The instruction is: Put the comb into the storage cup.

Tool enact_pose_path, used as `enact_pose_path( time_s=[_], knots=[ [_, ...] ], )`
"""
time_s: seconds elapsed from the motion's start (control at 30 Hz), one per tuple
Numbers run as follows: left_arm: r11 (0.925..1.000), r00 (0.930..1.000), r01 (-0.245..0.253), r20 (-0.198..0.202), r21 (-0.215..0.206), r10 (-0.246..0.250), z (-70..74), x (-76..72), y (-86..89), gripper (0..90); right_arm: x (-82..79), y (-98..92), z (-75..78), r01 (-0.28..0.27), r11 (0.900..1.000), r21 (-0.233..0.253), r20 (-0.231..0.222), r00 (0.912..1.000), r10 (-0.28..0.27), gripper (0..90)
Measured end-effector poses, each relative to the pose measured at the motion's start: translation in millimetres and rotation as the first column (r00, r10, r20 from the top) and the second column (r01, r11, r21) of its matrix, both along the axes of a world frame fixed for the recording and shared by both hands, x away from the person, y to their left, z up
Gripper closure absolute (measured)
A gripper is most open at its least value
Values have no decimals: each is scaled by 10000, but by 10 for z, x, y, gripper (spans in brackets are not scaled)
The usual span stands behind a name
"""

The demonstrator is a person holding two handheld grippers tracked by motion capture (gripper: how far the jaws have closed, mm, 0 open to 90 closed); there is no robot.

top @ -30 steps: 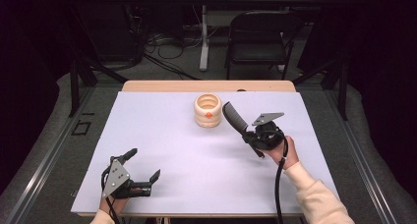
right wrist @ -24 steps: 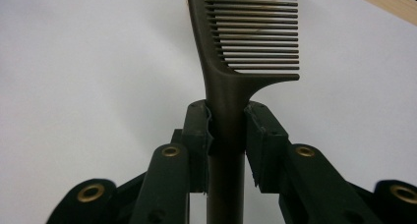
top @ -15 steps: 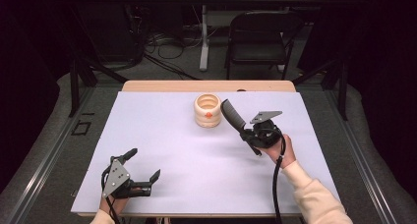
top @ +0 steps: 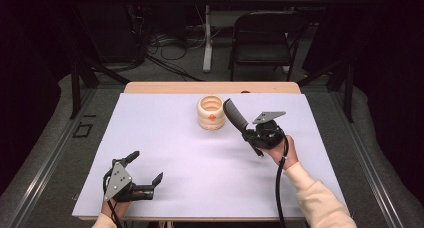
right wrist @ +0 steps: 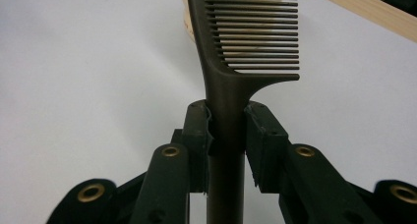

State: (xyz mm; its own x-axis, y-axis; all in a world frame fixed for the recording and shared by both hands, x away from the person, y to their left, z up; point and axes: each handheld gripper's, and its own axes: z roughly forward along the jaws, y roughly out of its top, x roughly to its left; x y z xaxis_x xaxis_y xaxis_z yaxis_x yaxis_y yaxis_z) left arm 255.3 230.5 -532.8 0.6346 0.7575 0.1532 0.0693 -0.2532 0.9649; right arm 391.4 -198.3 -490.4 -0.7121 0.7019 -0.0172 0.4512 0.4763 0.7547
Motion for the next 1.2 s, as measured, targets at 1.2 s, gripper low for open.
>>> enact_pose_path(
  time_s=[1.2],
  knots=[
    [10000,10000,-38,50,-60,38,2,1,-2,1,135,67,120,18,9981,622,322,9995,-38,724]
  ],
)
